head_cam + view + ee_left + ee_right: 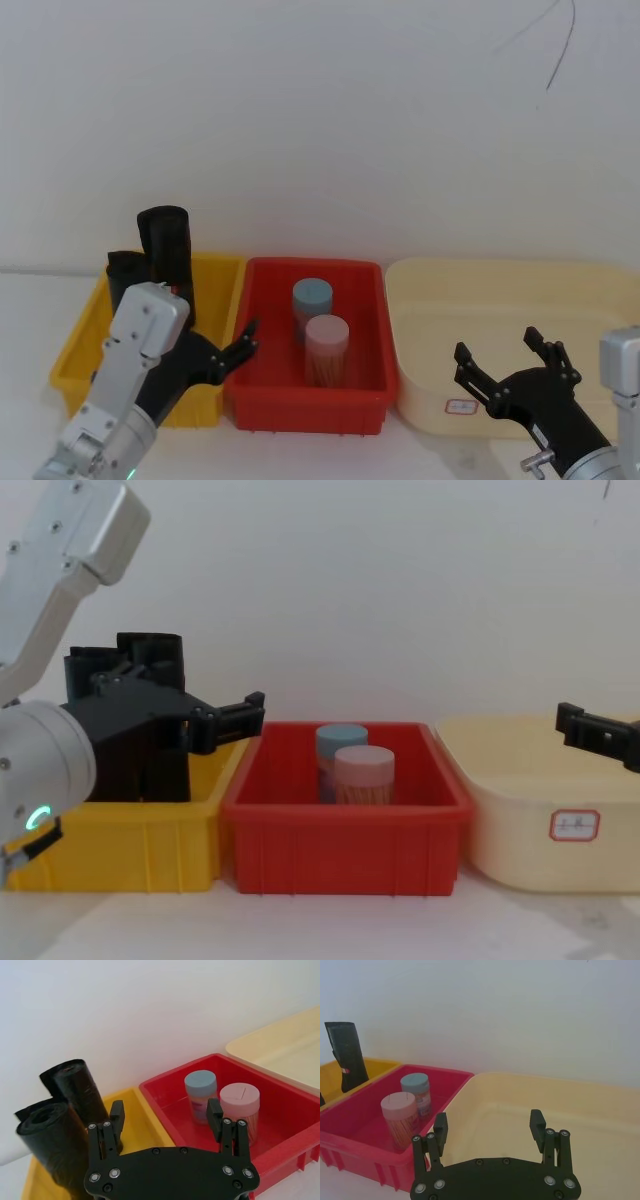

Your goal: Pick up the garbage bag with the one hand and transfer it to the other hand.

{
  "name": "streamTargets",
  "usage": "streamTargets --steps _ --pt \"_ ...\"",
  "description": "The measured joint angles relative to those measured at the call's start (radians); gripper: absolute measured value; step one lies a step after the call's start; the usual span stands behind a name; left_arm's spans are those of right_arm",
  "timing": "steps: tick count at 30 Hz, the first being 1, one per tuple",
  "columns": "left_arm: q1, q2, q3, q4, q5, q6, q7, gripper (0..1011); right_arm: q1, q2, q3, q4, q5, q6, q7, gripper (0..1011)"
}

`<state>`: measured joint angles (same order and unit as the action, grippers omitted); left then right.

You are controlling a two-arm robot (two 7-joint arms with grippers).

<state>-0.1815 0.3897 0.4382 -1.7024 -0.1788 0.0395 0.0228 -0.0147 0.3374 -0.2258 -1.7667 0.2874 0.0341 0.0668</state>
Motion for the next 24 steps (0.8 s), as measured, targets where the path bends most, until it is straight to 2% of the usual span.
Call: streamTargets --steps 7,24 --pt "0.035 0.010 -0.025 -0.038 0.005 0.015 0.024 1001 0.000 0.000 0.000 0.000 0.000 0.000 0.000 1001" --pt "0.139 0.035 -0.127 -0.117 -0.018 0.038 0.076 1001 0.000 0.000 0.000 0.000 0.000 0.000 0.000 1001"
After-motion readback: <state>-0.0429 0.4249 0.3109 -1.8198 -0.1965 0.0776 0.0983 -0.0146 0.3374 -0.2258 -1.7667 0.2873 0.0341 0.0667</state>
